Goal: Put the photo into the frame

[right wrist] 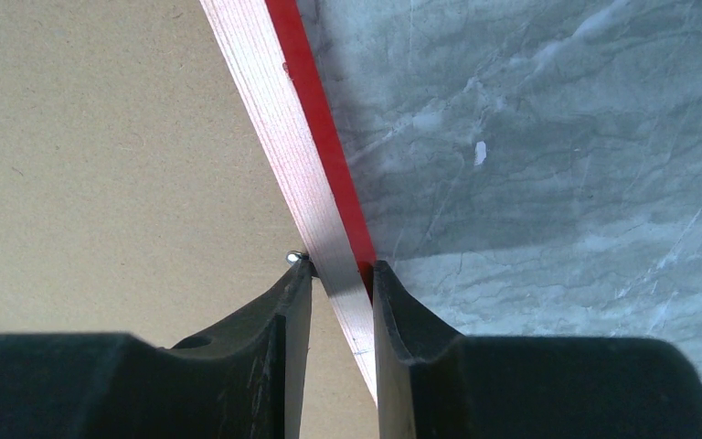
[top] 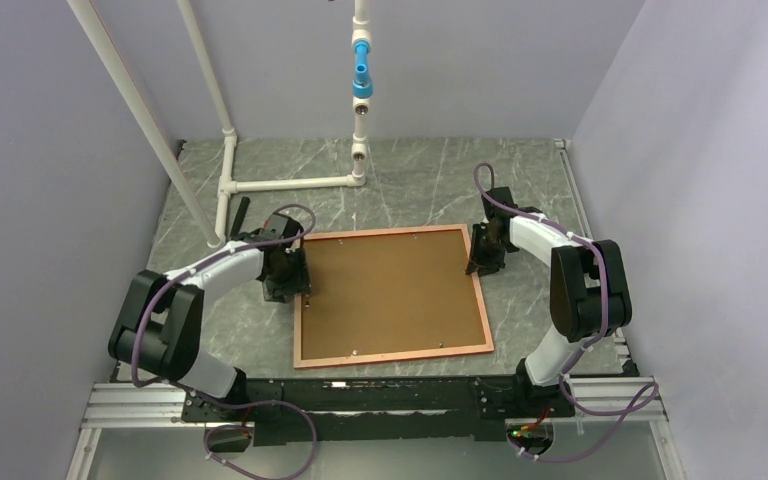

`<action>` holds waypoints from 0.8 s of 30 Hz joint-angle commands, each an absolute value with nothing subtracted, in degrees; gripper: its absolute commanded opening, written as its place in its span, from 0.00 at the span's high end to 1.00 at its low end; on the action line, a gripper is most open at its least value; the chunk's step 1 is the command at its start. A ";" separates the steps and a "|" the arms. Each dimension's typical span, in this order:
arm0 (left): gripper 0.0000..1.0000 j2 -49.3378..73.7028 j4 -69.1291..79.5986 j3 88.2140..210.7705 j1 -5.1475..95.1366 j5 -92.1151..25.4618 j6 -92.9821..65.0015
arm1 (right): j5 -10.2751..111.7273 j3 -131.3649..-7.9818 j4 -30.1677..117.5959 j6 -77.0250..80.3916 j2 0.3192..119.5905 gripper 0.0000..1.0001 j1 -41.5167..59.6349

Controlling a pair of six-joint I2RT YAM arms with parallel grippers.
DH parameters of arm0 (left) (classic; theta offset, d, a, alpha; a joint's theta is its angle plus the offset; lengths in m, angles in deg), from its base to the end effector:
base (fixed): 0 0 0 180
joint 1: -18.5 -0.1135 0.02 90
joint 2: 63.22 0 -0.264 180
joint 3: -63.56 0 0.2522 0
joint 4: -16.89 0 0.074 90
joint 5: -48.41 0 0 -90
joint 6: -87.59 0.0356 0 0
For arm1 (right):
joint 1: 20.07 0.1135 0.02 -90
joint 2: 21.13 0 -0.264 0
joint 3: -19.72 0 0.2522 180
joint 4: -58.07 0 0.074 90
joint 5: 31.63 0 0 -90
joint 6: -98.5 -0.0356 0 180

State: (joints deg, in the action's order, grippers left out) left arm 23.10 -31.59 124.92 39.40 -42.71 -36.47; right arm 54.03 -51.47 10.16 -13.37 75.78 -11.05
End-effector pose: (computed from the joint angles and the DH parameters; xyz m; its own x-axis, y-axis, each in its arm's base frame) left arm 0.2459 -0.0931 0.1655 -0.9387 -0.2409 -0.2466 -0.2103 0.9669 -0.1441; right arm 0.3056 0.0512 0.1611 -0.9455 0.2260 -0.2345 0.1884 0.9669 0.1724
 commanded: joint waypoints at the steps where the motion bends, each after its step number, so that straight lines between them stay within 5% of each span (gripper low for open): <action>1: 0.32 21.13 -29.03 119.27 39.50 -42.26 -36.38 | 58.66 -48.71 7.87 -11.45 79.32 1.00 -11.24; 4: 0.30 18.98 -28.52 116.89 40.37 -42.12 -37.16 | 58.67 -48.62 7.97 -11.37 79.46 1.00 -11.30; 10: 0.42 19.72 -28.05 115.46 41.69 -42.74 -37.56 | 58.68 -48.36 8.36 -11.37 79.81 1.00 -11.20; 16: 0.38 19.40 -28.97 115.84 44.27 -43.72 -38.22 | 57.34 -48.10 8.36 -11.32 79.61 1.00 -11.23; 24: 0.44 16.67 -29.73 112.82 45.55 -44.46 -39.93 | 56.85 -47.92 8.54 -11.26 79.78 0.99 -11.10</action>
